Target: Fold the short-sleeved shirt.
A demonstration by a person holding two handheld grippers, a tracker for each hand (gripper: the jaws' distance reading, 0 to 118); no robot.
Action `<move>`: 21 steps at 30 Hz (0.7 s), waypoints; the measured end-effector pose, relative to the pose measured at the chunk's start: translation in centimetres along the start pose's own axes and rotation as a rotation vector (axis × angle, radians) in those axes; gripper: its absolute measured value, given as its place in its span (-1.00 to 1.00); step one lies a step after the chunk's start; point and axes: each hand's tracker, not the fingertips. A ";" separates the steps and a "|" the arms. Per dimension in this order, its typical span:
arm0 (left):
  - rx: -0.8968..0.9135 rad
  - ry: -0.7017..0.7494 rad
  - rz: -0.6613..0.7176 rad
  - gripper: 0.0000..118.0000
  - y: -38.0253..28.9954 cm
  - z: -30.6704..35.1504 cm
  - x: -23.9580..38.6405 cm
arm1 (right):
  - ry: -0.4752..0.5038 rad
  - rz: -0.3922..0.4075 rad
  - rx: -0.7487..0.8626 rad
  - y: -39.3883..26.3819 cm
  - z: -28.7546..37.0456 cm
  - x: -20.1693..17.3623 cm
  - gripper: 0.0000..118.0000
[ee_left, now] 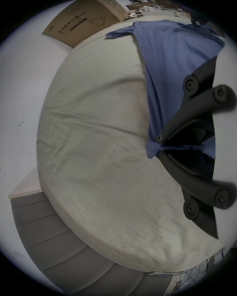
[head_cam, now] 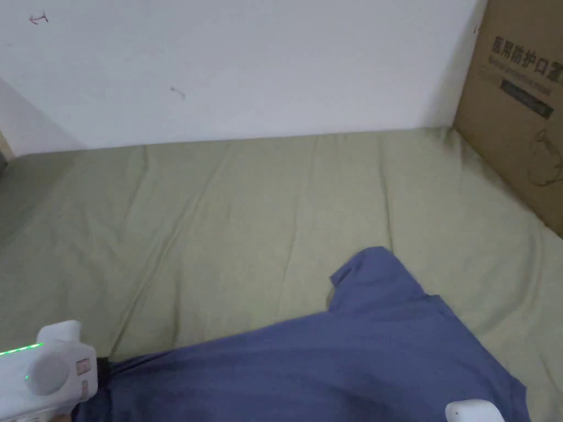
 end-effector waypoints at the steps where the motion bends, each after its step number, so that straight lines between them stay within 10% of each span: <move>1: 0.013 -0.014 0.005 -0.96 0.0 0.7 0.1 | 0.001 -0.015 0.004 0.7 0.1 0.7 -1.00; 5: 0.059 -0.022 -0.055 -0.96 0.5 3.5 0.4 | 0.011 -0.014 0.060 6.0 0.0 3.9 -0.97; 6: 0.071 -0.027 -0.053 -0.96 0.6 4.2 0.4 | 0.008 -0.014 0.055 8.0 -0.4 4.9 -0.74; 8: 0.099 -0.054 -0.038 -0.96 1.1 5.1 -0.1 | -0.044 0.001 0.051 12.0 -2.1 6.7 0.34; 10: 0.111 -0.064 -0.030 -0.96 1.2 5.9 -0.1 | -0.109 0.044 0.065 15.4 -4.5 8.1 0.77; 21: 0.125 -0.076 -0.029 -0.96 1.6 5.4 -0.9 | -0.204 0.065 -0.139 19.5 -14.7 11.7 0.51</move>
